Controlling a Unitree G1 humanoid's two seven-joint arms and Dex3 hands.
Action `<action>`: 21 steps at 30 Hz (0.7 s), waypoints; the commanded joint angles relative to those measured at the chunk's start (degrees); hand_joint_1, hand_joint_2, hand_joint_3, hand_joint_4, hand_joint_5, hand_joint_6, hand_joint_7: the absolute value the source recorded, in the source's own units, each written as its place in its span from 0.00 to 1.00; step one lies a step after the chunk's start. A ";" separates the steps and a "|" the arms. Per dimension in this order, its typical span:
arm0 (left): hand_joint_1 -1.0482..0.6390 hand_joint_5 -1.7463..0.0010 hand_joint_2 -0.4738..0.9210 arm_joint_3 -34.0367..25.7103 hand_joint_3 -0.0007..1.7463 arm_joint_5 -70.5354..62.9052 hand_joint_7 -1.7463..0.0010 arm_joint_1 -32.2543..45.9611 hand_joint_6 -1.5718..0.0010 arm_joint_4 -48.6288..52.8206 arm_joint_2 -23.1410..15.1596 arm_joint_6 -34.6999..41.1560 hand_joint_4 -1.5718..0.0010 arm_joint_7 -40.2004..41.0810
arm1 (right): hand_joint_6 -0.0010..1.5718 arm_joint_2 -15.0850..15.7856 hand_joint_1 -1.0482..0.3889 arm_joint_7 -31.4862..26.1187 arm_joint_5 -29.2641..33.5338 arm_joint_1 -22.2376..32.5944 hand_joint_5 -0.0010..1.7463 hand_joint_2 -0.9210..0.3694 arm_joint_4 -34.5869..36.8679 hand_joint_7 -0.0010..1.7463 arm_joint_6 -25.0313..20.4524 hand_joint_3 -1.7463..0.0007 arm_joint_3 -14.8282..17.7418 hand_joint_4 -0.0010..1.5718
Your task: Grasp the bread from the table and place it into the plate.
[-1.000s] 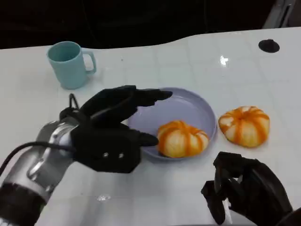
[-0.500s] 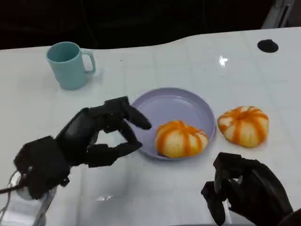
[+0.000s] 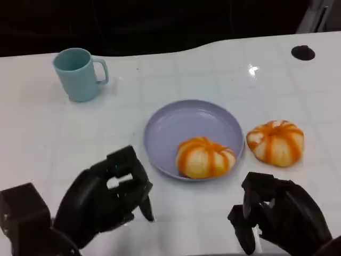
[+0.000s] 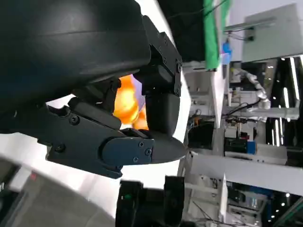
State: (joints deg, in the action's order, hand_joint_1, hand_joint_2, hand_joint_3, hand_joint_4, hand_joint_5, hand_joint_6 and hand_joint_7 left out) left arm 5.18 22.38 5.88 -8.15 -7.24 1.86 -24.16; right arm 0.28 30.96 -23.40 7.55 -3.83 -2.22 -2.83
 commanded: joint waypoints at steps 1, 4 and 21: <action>0.28 0.00 1.00 -0.92 0.27 4.89 0.00 1.88 0.61 -1.73 -0.08 5.92 0.46 -1.92 | 0.66 0.71 0.06 0.00 -0.21 -0.37 0.94 0.17 0.00 0.86 -0.06 0.69 0.33 0.77; 0.28 0.00 1.00 -1.15 0.27 6.04 0.00 2.68 0.60 -1.62 0.23 7.46 0.46 -2.59 | 0.66 0.51 0.06 0.18 0.11 -0.13 0.94 0.17 0.63 0.85 0.87 0.69 0.27 0.77; 0.26 0.00 1.00 -1.75 0.27 8.22 0.00 3.27 0.57 1.01 2.01 9.94 0.42 -5.82 | 0.65 0.77 0.05 0.41 0.13 0.55 0.97 0.12 0.33 0.87 1.25 0.75 0.41 0.75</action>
State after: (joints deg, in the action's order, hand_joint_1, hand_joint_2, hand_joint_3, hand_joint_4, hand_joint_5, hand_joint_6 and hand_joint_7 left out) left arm 3.90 30.27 8.96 -8.11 -5.09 11.43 -28.86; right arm 0.30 31.31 -23.18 7.85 -3.46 -1.44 -2.84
